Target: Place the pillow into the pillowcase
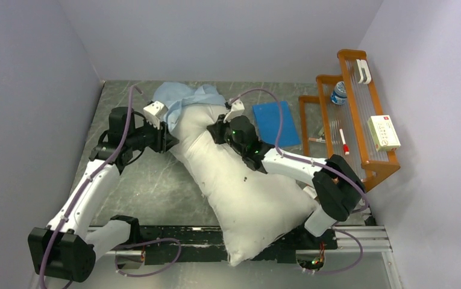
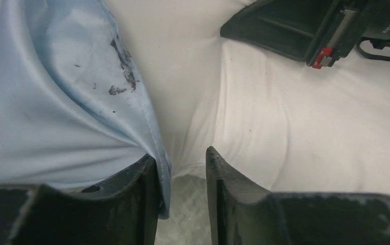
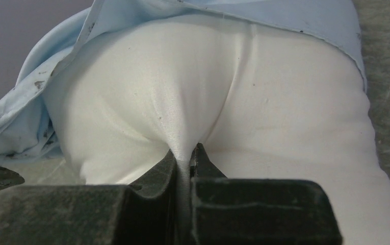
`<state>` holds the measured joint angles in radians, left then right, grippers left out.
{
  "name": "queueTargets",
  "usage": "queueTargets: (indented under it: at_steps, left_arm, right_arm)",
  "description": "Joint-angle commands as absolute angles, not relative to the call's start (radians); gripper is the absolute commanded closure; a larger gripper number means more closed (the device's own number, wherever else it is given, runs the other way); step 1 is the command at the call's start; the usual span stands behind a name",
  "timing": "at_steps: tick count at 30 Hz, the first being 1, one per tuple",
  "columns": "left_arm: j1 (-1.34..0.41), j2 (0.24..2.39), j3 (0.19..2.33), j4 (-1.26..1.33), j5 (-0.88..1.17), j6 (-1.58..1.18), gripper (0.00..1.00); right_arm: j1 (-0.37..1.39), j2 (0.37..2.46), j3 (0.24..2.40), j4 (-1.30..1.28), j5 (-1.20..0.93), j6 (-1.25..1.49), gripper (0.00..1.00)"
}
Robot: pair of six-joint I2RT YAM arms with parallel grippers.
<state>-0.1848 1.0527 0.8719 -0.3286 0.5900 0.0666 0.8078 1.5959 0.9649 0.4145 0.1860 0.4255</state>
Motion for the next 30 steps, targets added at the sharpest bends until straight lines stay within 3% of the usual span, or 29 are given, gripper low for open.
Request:
queueTargets:
  at_steps: [1,2,4,6,8,9,12,15,24,30]
  left_arm:
    - [-0.195,0.989,0.928,-0.444,0.513,-0.01,0.56]
    - [-0.196,0.976,0.949,-0.454,0.468,-0.047,0.53]
    - [-0.195,0.962,0.997,-0.459,0.418,-0.098,0.48]
    - [-0.195,0.961,1.048,-0.447,0.417,-0.134,0.43]
    - [-0.195,0.978,1.102,-0.442,0.416,-0.171,0.27]
    - [-0.195,0.988,1.125,-0.437,0.418,-0.177,0.25]
    - [-0.196,1.019,1.166,-0.407,0.388,-0.155,0.29]
    - [-0.196,1.048,1.14,-0.299,0.328,-0.056,0.31]
    - [-0.254,1.34,1.181,-0.111,0.345,0.253,0.27]
    - [-0.343,1.544,1.307,-0.129,0.264,0.432,0.25]
  right_arm:
    - [0.826,1.591,0.989,0.42,0.097,0.374,1.0]
    - [0.826,1.576,0.98,0.408,0.07,0.366,1.0]
    - [0.827,1.542,0.974,0.362,0.03,0.351,0.9]
    - [0.827,1.504,0.98,0.293,0.007,0.332,0.76]
    - [0.827,1.462,0.988,0.232,-0.008,0.316,0.6]
    - [0.825,1.445,0.997,0.202,-0.028,0.306,0.53]
    - [0.816,1.404,1.056,0.082,-0.08,0.283,0.31]
    - [0.753,1.359,1.074,0.053,-0.158,0.321,0.04]
    - [0.522,1.489,1.247,-0.117,-0.324,0.316,0.0]
    - [0.486,1.629,1.339,-0.226,-0.449,0.26,0.04]
